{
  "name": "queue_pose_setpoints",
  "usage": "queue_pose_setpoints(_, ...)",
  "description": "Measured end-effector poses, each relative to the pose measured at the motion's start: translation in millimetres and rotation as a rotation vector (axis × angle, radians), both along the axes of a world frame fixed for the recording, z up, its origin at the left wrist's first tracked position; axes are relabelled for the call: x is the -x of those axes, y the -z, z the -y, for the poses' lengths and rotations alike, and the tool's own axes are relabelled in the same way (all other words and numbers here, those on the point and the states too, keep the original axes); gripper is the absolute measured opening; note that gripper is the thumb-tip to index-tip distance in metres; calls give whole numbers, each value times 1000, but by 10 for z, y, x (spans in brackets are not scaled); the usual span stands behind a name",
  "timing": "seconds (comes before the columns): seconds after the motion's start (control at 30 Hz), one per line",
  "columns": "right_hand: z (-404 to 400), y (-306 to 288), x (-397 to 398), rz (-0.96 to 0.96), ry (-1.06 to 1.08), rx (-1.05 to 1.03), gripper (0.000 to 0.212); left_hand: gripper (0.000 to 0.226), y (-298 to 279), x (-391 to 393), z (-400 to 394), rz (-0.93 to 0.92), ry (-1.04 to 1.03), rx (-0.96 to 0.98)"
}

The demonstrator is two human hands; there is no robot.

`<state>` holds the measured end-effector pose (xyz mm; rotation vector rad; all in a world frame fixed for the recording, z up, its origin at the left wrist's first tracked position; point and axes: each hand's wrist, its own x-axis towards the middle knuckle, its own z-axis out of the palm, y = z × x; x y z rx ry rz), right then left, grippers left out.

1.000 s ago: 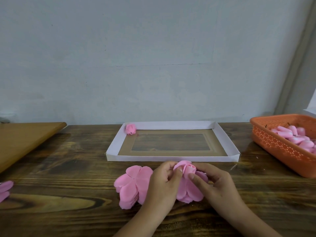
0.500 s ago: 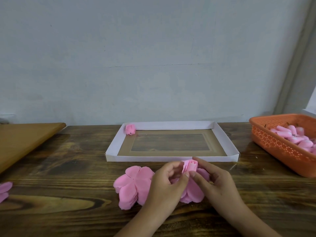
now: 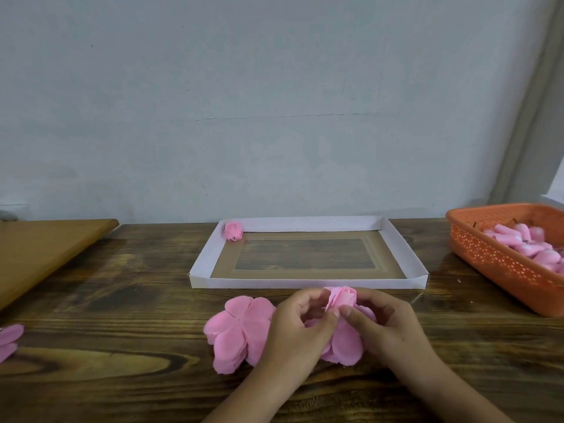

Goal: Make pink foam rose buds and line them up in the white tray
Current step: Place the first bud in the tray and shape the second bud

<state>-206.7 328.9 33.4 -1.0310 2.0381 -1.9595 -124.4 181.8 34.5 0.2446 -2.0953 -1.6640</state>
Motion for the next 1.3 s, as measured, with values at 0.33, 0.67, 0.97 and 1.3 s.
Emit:
queue_pose_setpoints(0.33,-18,-46,-29,57,-32,-6,22,23,-23,-17,15,3,18,-3)
queue_pose_setpoints(0.67,-14,-86,-78,16,10,57,16,30,-65,-34,17,18,71,-86)
queue_pose_setpoints(0.97,-23,-90,-46,34,118,157,20,36,-41,-12,88,117,-19,-272)
queue_pose_setpoints(1.3,9,-87,-87,6,8,146,24,27,-31,9,120,83,-180,-404)
